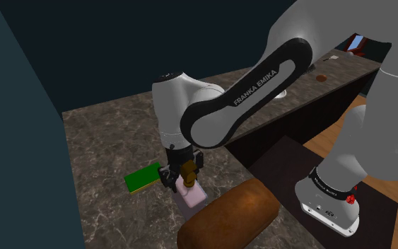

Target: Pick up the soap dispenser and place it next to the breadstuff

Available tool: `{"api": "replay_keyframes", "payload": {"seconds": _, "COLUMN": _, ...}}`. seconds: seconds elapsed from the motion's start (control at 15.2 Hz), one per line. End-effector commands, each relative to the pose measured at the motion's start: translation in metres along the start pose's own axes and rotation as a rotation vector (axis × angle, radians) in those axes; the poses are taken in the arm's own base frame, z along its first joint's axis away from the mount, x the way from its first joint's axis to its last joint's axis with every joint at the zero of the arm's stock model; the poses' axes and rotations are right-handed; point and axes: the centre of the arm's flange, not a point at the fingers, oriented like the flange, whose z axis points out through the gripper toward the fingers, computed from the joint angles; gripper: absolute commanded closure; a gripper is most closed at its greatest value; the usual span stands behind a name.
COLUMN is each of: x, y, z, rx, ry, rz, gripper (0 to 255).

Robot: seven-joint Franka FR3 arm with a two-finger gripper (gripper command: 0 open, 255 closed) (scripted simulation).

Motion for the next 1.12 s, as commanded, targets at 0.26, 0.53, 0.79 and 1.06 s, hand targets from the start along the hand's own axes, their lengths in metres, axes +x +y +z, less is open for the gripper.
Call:
{"api": "replay_keyframes", "payload": {"seconds": 0.26, "x": 0.000, "y": 0.000, "z": 0.000, "rx": -0.001, "ry": -0.001, "rz": 0.000, "gripper": 255}}
{"api": "replay_keyframes", "payload": {"seconds": 0.53, "x": 0.000, "y": 0.000, "z": 0.000, "rx": -0.001, "ry": -0.001, "rz": 0.000, "gripper": 255}}
{"api": "replay_keyframes", "payload": {"seconds": 0.79, "x": -0.005, "y": 0.000, "z": -0.020, "rx": -0.001, "ry": -0.001, "rz": 0.000, "gripper": 255}}
{"api": "replay_keyframes", "payload": {"seconds": 1.06, "x": -0.011, "y": 0.001, "z": -0.040, "rx": -0.001, "ry": -0.001, "rz": 0.000, "gripper": 255}}
